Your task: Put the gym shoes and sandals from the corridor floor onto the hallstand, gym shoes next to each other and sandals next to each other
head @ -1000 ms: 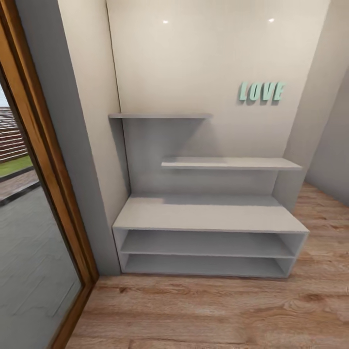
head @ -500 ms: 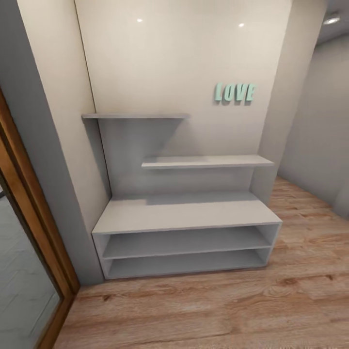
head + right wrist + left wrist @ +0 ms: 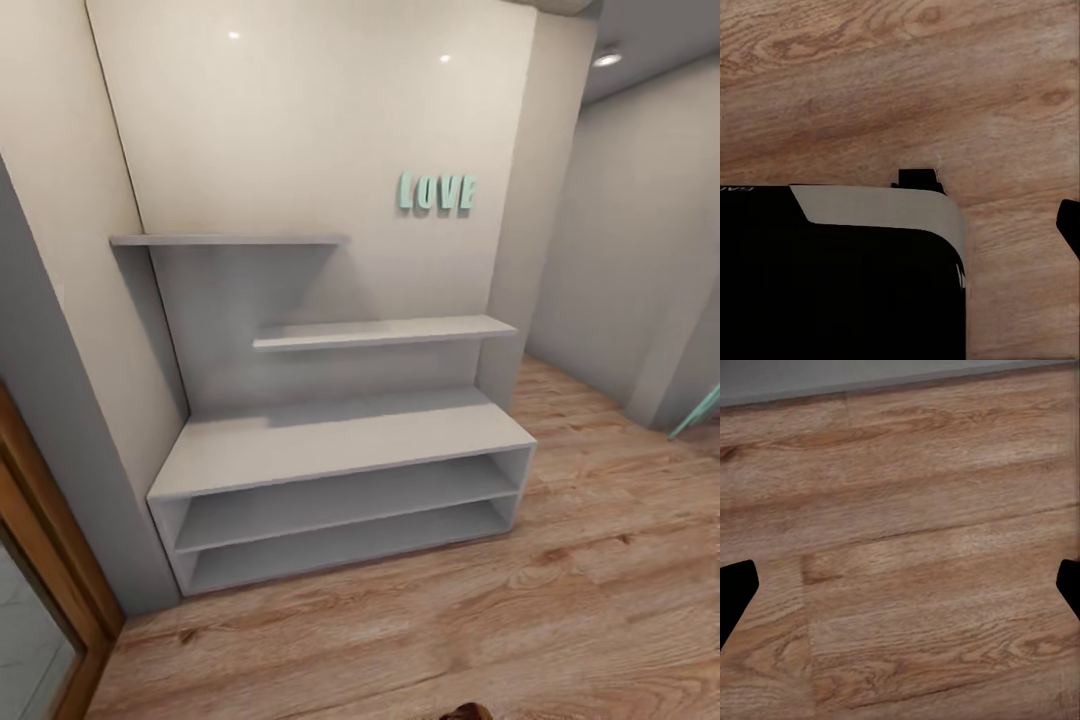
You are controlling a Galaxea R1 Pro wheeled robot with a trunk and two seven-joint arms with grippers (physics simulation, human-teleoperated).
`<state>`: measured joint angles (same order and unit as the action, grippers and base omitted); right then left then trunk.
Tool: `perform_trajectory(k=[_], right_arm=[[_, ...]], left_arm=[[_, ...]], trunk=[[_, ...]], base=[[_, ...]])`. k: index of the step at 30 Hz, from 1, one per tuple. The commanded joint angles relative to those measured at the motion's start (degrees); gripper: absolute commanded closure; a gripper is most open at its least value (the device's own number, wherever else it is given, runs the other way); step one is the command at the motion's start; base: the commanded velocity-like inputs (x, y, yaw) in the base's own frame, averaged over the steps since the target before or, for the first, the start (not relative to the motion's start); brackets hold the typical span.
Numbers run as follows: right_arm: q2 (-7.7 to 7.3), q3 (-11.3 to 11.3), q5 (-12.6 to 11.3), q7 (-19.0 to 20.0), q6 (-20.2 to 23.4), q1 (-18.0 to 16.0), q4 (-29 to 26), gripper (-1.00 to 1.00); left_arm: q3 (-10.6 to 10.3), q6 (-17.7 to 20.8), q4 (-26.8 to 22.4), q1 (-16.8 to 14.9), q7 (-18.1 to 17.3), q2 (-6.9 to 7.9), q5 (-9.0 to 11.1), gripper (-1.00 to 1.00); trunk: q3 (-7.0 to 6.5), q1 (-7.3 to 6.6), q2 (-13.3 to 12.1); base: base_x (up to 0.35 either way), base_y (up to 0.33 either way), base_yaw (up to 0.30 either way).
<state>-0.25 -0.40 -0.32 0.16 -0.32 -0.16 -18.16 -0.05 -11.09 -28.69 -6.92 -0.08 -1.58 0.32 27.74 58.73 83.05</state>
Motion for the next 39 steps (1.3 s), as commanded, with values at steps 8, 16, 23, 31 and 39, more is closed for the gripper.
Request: perform_trajectory(k=[8, 16, 23, 31, 39], right_arm=[[0.02, -0.04, -0.04, 0.02, -0.04, -0.01, -0.02, -1.0], [0.05, -0.04, -0.04, 0.02, -0.03, -0.01, -0.03, -1.0], [0.02, -0.04, -0.04, 0.02, -0.03, -0.02, -0.02, -1.0], [0.07, -0.04, -0.04, 0.03, -0.03, 0.0, 0.0, -1.0], [0.05, -0.04, -0.04, 0.02, -0.03, -0.01, 0.02, -1.0]], left_arm=[[-0.01, -0.22, 0.03, -0.02, -0.01, 0.0, 0.03, -1.0], [-0.01, -0.18, 0.03, -0.02, -0.01, 0.0, 0.03, -1.0], [-0.02, -0.23, 0.03, -0.02, -0.01, 0.0, 0.03, -1.0], [-0.01, -0.21, 0.03, -0.02, -0.01, 0.0, 0.03, -1.0], [0.0, -0.2, 0.03, -0.02, -0.01, 0.0, 0.03, -1.0]], trunk=[[0.05, 0.0, 0.03], [0.05, 0.0, 0.03], [0.05, 0.0, 0.03], [0.05, 0.0, 0.03], [0.05, 0.0, 0.03]], base=[[0.0, 0.08, -0.255], [0.0, 0.003, -0.256], [0.0, 0.003, -0.255], [0.028, 0.188, -0.255], [0.013, 0.075, -0.256]])
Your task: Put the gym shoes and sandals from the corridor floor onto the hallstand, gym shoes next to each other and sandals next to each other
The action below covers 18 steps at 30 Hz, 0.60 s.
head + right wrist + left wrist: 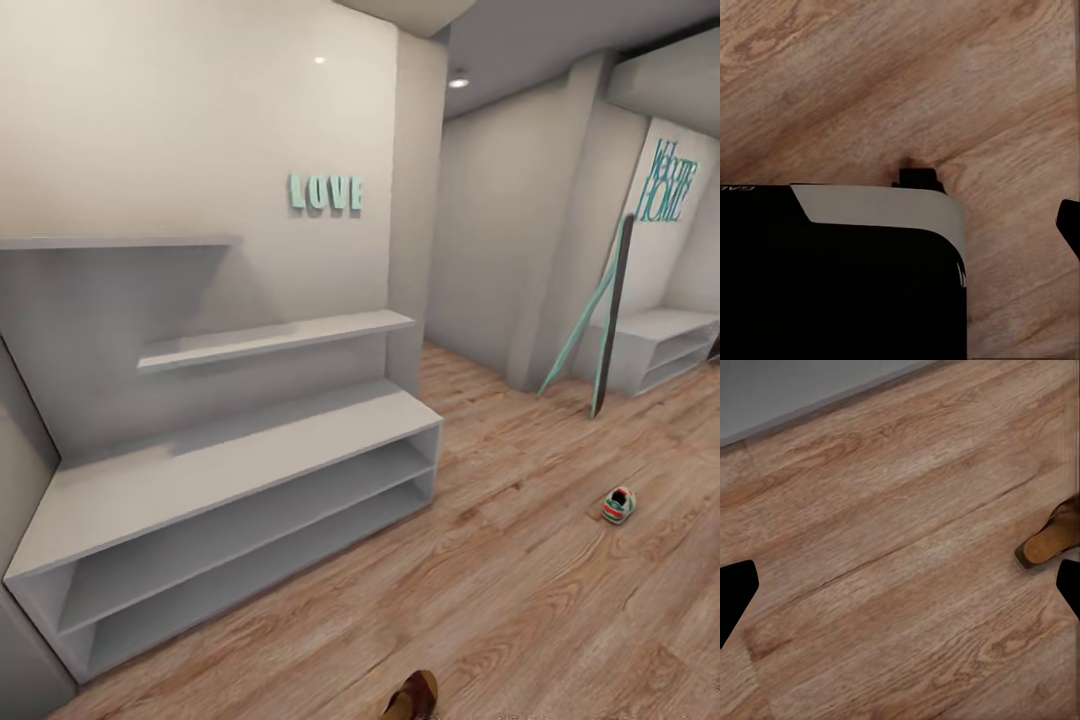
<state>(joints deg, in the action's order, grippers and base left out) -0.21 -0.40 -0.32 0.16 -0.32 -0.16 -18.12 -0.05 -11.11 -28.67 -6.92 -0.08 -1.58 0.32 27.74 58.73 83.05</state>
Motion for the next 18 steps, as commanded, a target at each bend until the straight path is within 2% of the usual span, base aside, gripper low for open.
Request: perform_trajectory(k=[1, 18], right_arm=[[0.01, -0.04, -0.03, 0.02, -0.03, -0.02, -0.02, -1.0], [0.0, -0.04, -0.03, 0.02, -0.03, 0.0, -0.07, -1.0]], left_arm=[[-0.02, -0.19, 0.02, -0.02, -0.01, 0.0, 0.03, -1.0], [-0.03, -0.19, 0.02, -0.02, -0.01, 0.0, 0.03, -1.0]], trunk=[[0.05, 0.0, 0.03], [0.05, 0.0, 0.03]], base=[[0.001, 0.008, -0.256], [0.0, 0.001, -0.256]])
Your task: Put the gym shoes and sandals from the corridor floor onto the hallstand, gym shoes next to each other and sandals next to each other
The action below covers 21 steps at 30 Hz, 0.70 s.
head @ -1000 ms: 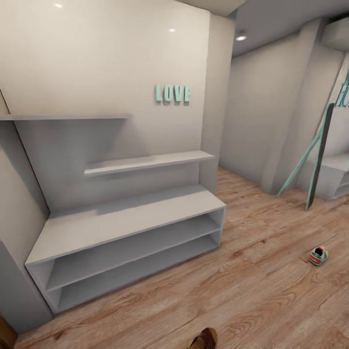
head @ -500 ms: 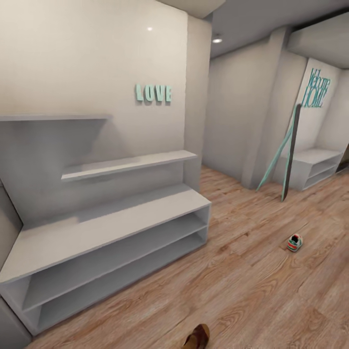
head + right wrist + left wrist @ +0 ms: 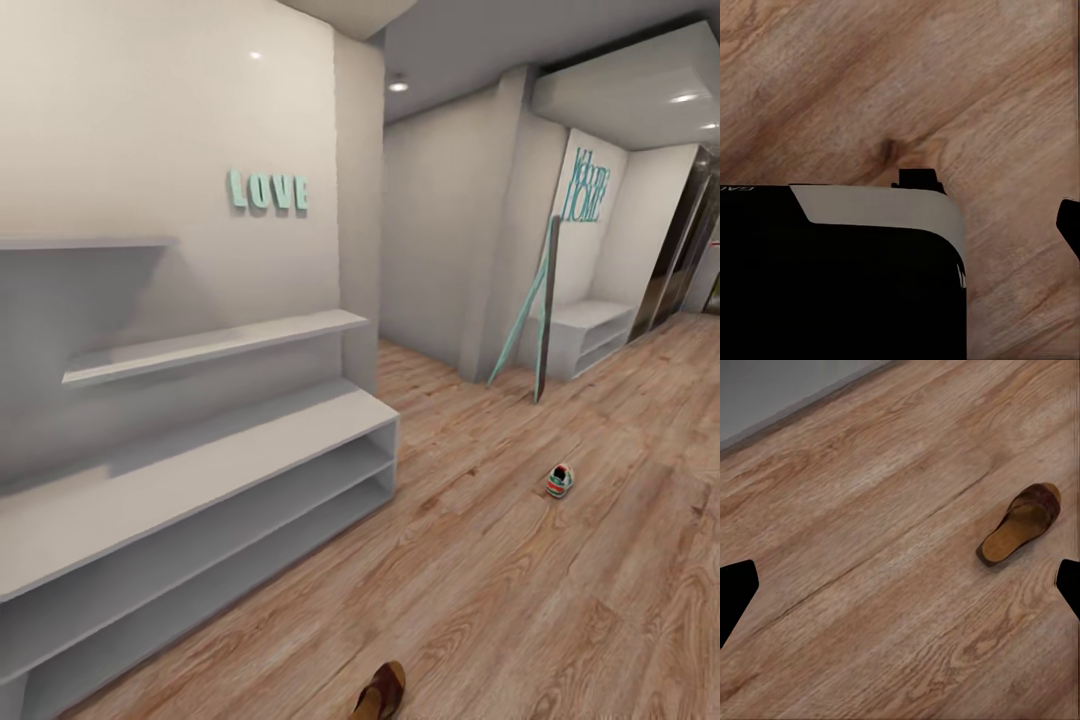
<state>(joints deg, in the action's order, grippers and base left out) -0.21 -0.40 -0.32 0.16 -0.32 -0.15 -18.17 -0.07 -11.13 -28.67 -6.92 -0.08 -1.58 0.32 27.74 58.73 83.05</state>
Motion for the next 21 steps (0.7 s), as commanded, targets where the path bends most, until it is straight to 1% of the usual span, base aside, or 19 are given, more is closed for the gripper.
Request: perform_trajectory(k=[1, 7, 11, 15, 21], right_arm=[[-0.01, -0.04, -0.03, 0.02, -0.03, -0.02, -0.03, -1.0], [0.0, -0.04, -0.03, 0.02, -0.03, -0.02, -0.03, -1.0], [0.01, -0.04, -0.03, 0.02, -0.03, -0.03, 0.01, -1.0], [0.0, -0.04, -0.07, -0.01, -0.03, -0.03, 0.05, -1.0], [0.03, -0.04, 0.04, 0.0, -0.03, -0.03, 0.06, -1.0]], left_arm=[[-0.01, -0.18, 0.02, -0.02, -0.01, 0.0, 0.03, -1.0], [-0.01, -0.17, 0.02, -0.02, -0.01, 0.0, 0.03, -1.0], [-0.01, -0.17, 0.02, -0.02, -0.01, 0.0, 0.03, -1.0], [-0.02, -0.18, 0.02, -0.02, -0.01, 0.0, 0.03, -1.0], [0.05, -0.2, 0.02, -0.02, -0.01, 0.0, 0.03, -1.0]], trunk=[[0.05, 0.0, 0.03], [0.05, 0.0, 0.03], [0.05, 0.0, 0.03], [0.05, 0.0, 0.03], [0.05, 0.0, 0.03]], base=[[0.0, 0.006, -0.256], [0.0, 0.01, -0.256], [0.0, 0.163, -0.229], [0.0, 0.145, -0.091], [0.0, 0.026, -0.016]])
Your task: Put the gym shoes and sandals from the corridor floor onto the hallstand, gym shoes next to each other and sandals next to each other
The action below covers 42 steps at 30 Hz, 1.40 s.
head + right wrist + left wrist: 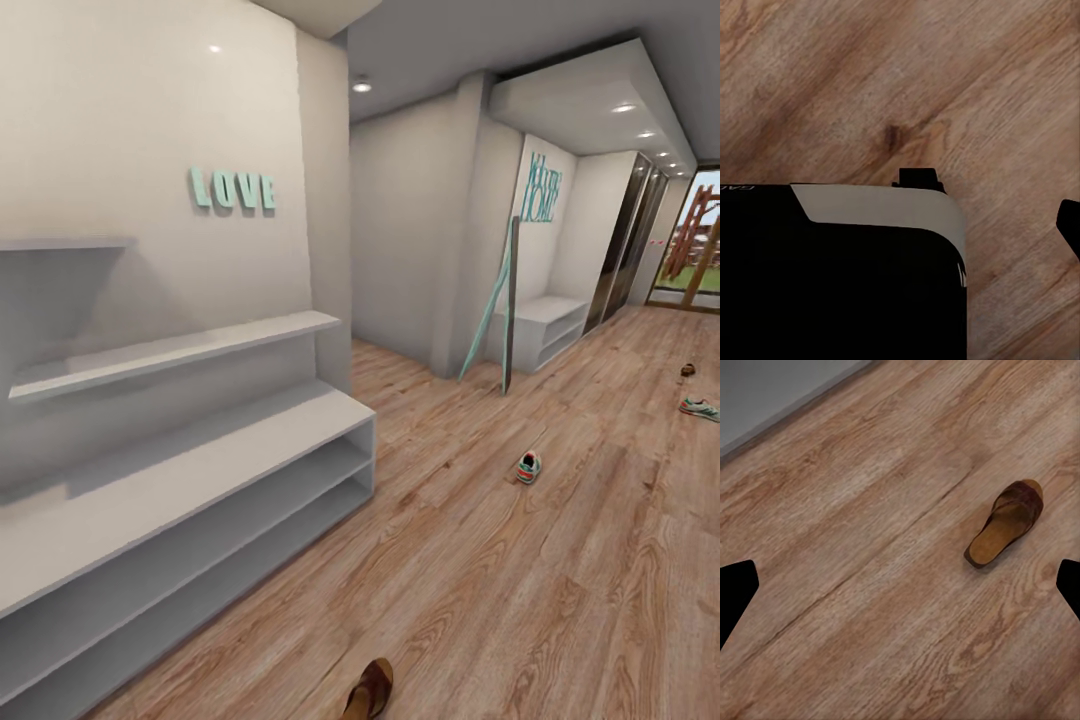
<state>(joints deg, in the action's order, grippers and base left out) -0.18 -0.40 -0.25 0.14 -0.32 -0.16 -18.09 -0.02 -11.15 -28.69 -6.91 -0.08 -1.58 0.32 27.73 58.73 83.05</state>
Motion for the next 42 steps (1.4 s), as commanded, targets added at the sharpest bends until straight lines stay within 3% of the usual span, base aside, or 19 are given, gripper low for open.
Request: perform_trajectory(k=[1, 14, 30, 42], right_arm=[[0.01, -0.04, -0.02, 0.04, -0.03, -0.02, -0.05, -1.0], [0.0, -0.01, -0.02, 0.1, -0.04, -0.02, -10.4, -1.0], [0.09, -0.02, 0.02, -0.23, -0.03, -0.02, -11.55, -1.0], [0.09, -0.04, -0.04, -0.23, -0.03, -0.02, -11.37, -1.0]], left_arm=[[0.01, -0.18, 0.03, -0.03, -0.01, -0.01, -0.03, -1.0], [0.1, -0.19, -0.52, -0.03, -0.01, 0.12, -0.47, -1.0], [0.1, -0.19, -0.58, -0.03, -0.01, 0.2, -0.41, -1.0], [0.1, -0.19, -0.32, -0.03, -0.01, 0.34, -0.41, -1.0]], trunk=[[0.06, 0.0, 0.03], [0.06, 0.0, 0.03], [0.08, 0.0, 0.03], [3.07, 2.63, 4.84]], base=[[0.0, 0.003, -0.002], [0.0, 0.0, 0.0], [0.0, 0.0, 0.0], [0.0, 0.0, 0.0]])
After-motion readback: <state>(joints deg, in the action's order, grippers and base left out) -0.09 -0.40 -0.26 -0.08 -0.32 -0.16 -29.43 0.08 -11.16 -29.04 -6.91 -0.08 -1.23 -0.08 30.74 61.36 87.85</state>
